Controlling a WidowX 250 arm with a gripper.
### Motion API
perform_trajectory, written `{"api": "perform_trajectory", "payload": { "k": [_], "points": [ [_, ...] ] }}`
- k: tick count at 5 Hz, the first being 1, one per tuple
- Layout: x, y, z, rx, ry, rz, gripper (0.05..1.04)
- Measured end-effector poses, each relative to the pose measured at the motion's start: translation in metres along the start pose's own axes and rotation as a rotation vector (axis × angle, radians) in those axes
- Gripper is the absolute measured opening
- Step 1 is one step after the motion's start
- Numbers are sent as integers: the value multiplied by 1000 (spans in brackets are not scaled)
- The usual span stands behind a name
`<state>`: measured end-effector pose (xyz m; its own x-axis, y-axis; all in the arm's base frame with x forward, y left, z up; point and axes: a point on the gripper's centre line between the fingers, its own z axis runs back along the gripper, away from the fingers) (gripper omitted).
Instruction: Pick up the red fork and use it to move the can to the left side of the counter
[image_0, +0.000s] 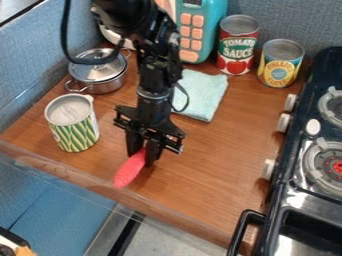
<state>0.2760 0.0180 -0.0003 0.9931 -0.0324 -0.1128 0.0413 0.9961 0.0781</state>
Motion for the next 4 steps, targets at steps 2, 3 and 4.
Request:
{"api": "perform_trajectory", "payload": {
  "k": [2, 3, 4],
  "points": [
    [17, -3, -2, -6, -19, -1, 339],
    [22, -5, -2, -20, -29, 4, 423],
    [16, -3, -4, -45, -65, 29, 697]
  ]
}}
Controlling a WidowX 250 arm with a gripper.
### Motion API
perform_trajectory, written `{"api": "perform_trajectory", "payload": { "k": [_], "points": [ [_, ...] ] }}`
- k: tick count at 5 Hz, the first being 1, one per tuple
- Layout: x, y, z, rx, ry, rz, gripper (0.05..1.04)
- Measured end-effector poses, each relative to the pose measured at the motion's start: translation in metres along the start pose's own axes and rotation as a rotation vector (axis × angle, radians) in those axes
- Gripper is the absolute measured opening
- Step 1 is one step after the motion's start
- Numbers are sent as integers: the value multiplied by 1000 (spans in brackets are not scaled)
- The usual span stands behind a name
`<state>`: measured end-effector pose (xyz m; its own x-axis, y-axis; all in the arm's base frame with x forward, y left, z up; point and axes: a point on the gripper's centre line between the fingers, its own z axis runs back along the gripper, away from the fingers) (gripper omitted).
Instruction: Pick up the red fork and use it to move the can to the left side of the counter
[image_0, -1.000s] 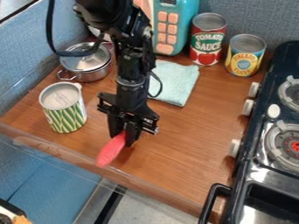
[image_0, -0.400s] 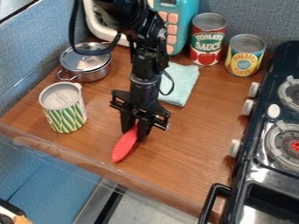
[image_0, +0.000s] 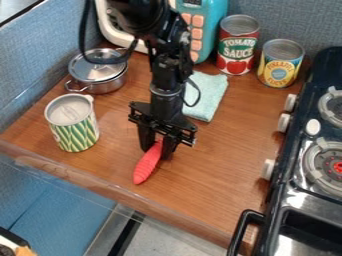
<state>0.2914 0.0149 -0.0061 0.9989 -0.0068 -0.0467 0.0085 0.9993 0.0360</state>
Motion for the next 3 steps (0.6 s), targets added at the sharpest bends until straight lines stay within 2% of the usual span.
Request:
{"api": "perform_trajectory", "payload": {
  "k": [1, 2, 3],
  "points": [
    [-3, 0, 18, -14, -69, -9, 963],
    [2, 2, 59, -6, -189, -34, 1005],
    [-2, 2, 72, -5, -201, -58, 1000]
  ]
}}
